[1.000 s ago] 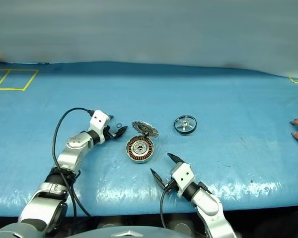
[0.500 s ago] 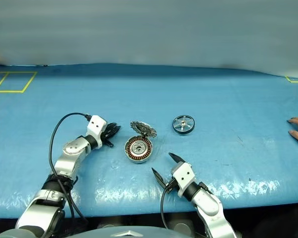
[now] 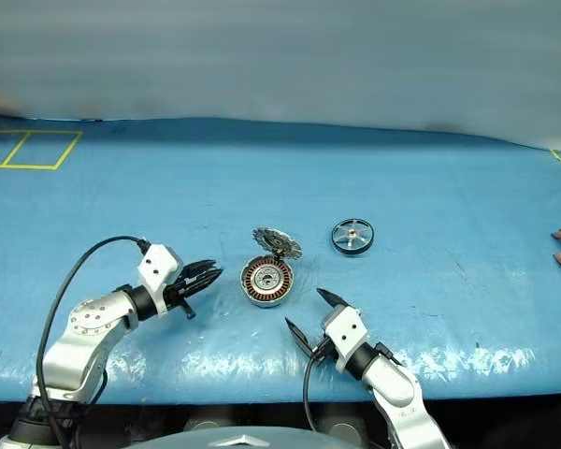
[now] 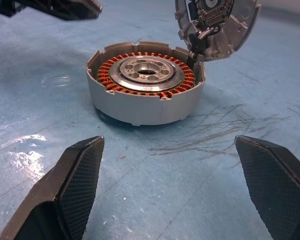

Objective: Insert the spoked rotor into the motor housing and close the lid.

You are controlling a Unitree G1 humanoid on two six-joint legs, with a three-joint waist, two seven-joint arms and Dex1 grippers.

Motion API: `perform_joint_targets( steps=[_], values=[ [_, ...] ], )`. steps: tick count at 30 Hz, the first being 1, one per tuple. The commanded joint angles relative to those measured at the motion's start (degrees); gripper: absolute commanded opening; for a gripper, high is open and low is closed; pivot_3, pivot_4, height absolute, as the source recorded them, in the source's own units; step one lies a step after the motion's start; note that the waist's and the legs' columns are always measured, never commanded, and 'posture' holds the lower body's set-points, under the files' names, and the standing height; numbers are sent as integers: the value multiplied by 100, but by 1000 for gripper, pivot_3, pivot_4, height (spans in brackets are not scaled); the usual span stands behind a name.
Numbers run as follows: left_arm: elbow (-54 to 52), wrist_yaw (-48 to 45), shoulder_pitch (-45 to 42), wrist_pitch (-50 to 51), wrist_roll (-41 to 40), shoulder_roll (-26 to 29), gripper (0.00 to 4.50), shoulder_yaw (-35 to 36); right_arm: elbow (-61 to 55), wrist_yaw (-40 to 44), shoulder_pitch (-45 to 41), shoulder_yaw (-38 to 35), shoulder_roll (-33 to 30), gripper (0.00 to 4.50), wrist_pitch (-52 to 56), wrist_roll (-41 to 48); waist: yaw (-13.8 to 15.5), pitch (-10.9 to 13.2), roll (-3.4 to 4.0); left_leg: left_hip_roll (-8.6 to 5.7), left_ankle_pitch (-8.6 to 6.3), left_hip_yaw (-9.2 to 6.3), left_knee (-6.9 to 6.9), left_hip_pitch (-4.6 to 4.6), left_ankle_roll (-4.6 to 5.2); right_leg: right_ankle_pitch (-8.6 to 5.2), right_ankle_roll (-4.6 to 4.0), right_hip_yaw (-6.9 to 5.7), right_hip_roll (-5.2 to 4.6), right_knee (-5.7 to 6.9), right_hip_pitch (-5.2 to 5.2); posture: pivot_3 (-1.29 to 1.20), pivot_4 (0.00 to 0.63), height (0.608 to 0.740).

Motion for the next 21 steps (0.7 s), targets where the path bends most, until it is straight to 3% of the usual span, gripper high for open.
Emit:
perform_joint_targets(
  steps=[1,11,21],
  values=[
    [-542,-400,-186,129,-320,154,628,-148,-192,49,-57,-18,-20,4429,1,55,-3,0,0,-1,0,1,0,1,0,0,0,2,2,-1,0,0,150,740],
    [486,-760,-1145,-59,113,-171,628,-1192,-121,23,-122,-11,11,4429,43,16,-2,1,0,-8,0,0,0,1,1,5,9,-2,19,-3,-1,0,150,740],
    [1418,-882,-1475,-568,620,-306,628,-1574,-187,-74,-18,-34,33,4429,62,-32,-17,2,-1,-36,-1,-2,-3,-2,2,11,19,1,18,-6,-4,0,150,740]
  ],
)
